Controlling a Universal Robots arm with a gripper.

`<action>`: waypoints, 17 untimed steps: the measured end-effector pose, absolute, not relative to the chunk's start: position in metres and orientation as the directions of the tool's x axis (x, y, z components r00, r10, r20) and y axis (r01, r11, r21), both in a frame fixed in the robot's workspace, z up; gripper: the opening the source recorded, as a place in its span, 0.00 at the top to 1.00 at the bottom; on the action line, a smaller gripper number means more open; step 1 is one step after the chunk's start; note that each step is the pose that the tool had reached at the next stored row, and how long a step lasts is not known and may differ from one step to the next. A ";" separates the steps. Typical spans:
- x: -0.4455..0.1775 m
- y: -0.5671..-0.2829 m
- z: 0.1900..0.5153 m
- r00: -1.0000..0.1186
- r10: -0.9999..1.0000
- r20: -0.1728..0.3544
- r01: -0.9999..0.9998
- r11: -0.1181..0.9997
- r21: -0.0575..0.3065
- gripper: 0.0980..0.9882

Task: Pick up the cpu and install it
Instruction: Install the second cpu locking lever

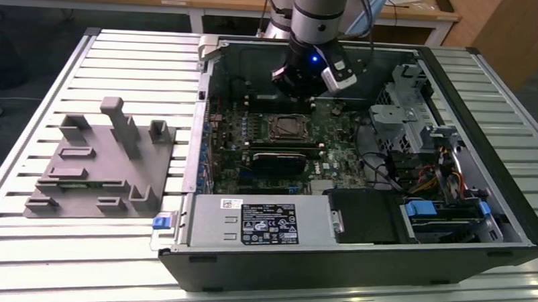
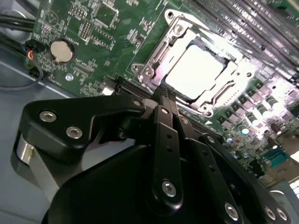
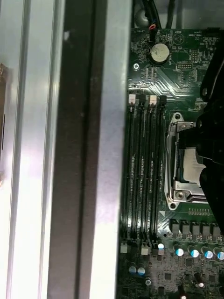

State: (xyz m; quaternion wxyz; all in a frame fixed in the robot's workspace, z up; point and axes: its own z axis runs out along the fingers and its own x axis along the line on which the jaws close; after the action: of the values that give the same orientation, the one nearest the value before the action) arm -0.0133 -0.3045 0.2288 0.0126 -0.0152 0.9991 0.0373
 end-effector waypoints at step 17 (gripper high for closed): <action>-0.013 -0.317 0.250 -0.999 -0.030 -0.026 -0.031 0.997 0.075 0.99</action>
State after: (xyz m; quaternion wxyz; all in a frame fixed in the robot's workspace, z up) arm -0.0133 -0.3165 0.2504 0.0126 -0.0153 0.9991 0.0376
